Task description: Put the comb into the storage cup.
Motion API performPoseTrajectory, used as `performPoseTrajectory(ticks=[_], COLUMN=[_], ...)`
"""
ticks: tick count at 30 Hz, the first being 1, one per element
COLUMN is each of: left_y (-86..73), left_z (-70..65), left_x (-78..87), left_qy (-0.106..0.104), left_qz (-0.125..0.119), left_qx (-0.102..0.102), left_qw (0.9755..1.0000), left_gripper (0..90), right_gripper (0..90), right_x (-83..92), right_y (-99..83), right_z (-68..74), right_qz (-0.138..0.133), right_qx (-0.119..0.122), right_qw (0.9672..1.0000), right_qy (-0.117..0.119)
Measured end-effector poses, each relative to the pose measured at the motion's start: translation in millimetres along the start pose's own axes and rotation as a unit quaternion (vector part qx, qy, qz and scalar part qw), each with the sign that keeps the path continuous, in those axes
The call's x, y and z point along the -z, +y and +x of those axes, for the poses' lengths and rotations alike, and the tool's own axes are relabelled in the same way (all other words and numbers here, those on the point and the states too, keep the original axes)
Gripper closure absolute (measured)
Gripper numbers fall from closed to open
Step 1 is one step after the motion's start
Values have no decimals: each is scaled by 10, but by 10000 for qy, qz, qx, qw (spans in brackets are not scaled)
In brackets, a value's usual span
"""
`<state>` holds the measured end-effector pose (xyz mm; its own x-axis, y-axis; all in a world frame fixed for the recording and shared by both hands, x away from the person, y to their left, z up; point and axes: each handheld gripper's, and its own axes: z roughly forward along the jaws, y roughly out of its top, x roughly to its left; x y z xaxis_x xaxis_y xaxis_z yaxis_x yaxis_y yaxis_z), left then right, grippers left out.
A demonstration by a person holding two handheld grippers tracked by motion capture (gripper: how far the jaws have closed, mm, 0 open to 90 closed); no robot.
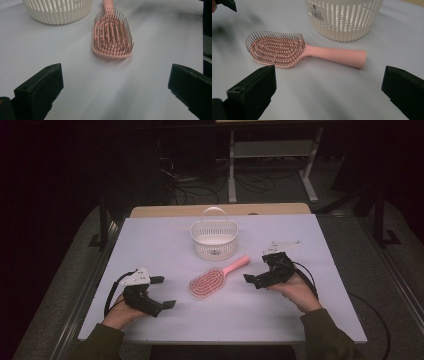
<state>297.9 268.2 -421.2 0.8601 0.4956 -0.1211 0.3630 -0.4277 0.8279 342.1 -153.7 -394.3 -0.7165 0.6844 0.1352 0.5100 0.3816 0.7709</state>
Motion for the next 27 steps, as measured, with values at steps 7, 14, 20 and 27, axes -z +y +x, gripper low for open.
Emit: performPoseTrajectory(ticks=[7,14,20,27], left_y=[0,1,1,1], left_z=[1,2,3,5], left_x=[3,7,12,15], left_qy=[0,10,14,21], left_qz=[-17,-61,-69,-78], left_qx=[9,22,27,20], left_qw=[10000,10000,10000,10000], left_gripper=[0,0,0,0], right_gripper=[0,0,0,31], right_x=[-16,-35,-73,-132], right_y=[54,119,177,226], right_z=[-6,-37,-49,-72], right_qz=[39,61,135,148], right_qx=[31,31,81,65], right_qw=[10000,10000,9999,9998], right_qy=[3,0,-63,-121])
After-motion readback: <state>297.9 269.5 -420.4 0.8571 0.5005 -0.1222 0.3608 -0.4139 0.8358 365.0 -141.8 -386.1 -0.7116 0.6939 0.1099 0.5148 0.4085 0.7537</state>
